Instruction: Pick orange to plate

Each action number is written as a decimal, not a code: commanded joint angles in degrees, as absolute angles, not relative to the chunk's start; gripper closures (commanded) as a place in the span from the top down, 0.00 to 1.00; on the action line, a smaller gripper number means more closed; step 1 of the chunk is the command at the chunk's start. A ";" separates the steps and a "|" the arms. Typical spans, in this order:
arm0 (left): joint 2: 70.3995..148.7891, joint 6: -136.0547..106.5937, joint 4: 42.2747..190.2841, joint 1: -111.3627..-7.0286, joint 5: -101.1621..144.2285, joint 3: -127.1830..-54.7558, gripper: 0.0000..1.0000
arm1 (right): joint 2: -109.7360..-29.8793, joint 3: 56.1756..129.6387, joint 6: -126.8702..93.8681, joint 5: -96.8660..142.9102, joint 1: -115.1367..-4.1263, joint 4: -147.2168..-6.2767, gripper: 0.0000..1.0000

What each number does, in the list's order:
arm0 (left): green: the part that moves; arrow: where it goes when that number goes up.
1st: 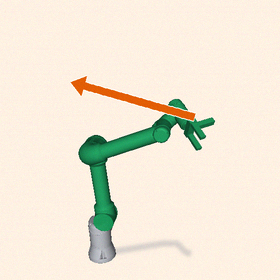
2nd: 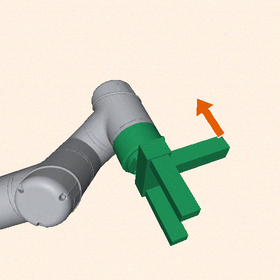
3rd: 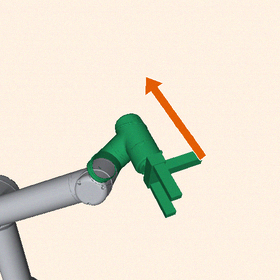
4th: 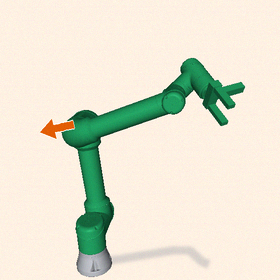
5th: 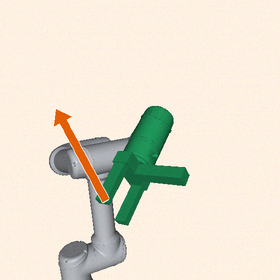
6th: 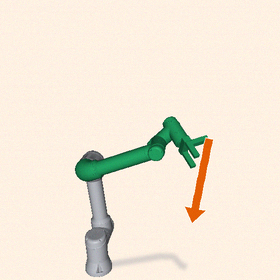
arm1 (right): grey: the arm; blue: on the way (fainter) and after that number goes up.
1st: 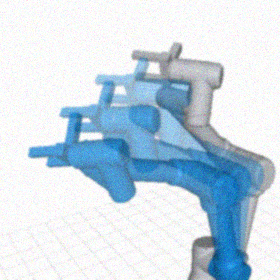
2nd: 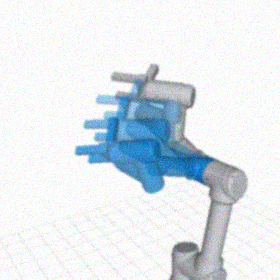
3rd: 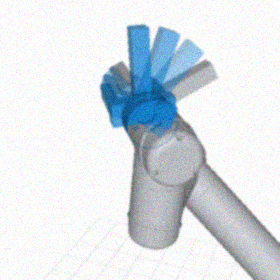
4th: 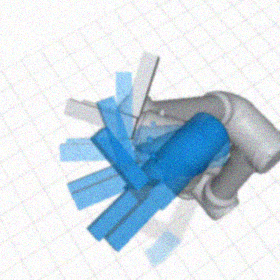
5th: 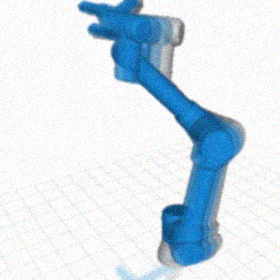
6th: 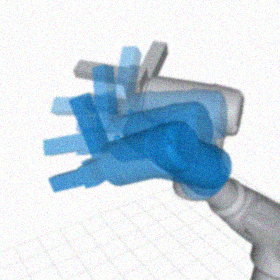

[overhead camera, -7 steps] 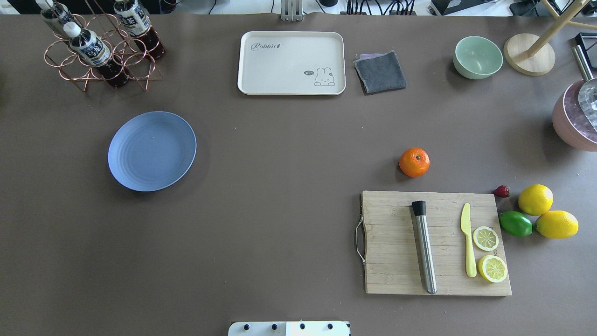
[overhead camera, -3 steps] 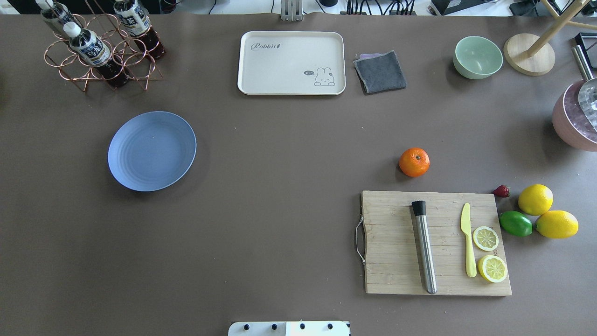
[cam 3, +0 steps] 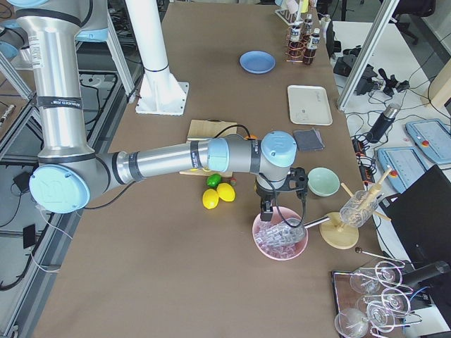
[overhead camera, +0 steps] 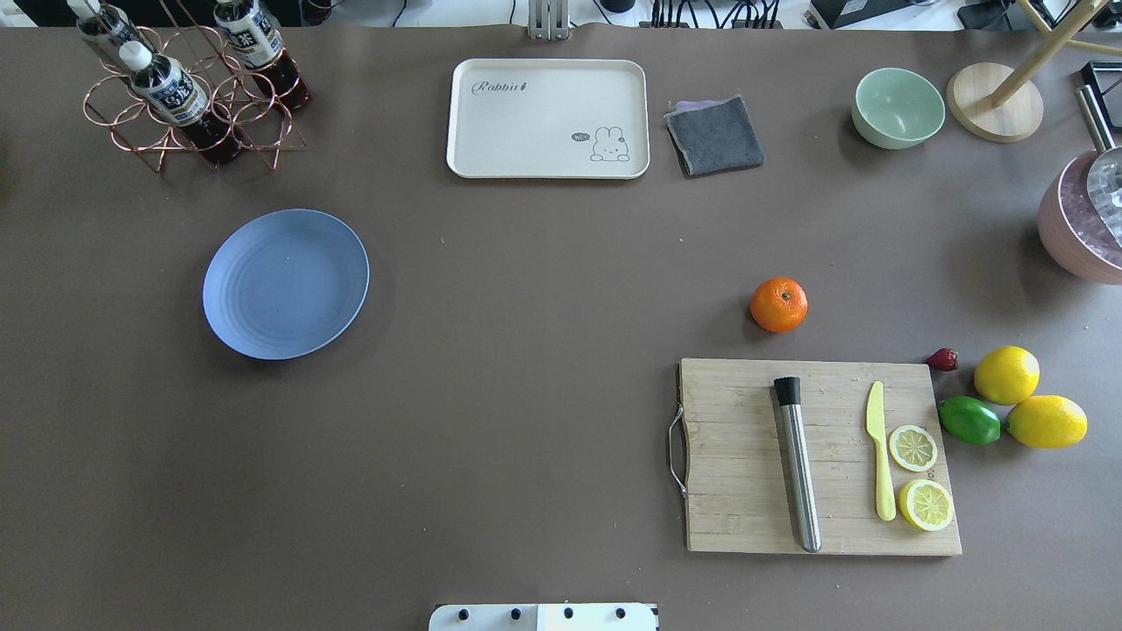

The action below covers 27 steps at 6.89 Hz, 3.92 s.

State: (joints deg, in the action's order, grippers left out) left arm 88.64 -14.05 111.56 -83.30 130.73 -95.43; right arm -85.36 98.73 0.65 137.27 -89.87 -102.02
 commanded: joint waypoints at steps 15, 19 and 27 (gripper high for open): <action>98.78 -66.09 138.96 -46.85 118.56 -86.32 0.84 | -81.74 96.68 -37.88 134.12 -72.07 -77.78 1.00; 98.35 -66.18 138.52 -48.41 119.53 -87.01 0.00 | -81.74 96.68 -38.85 134.12 -71.98 -77.78 1.00; 116.08 -88.31 125.64 -43.44 118.07 -91.92 0.00 | -74.99 96.94 -52.34 128.26 -63.05 -76.21 1.00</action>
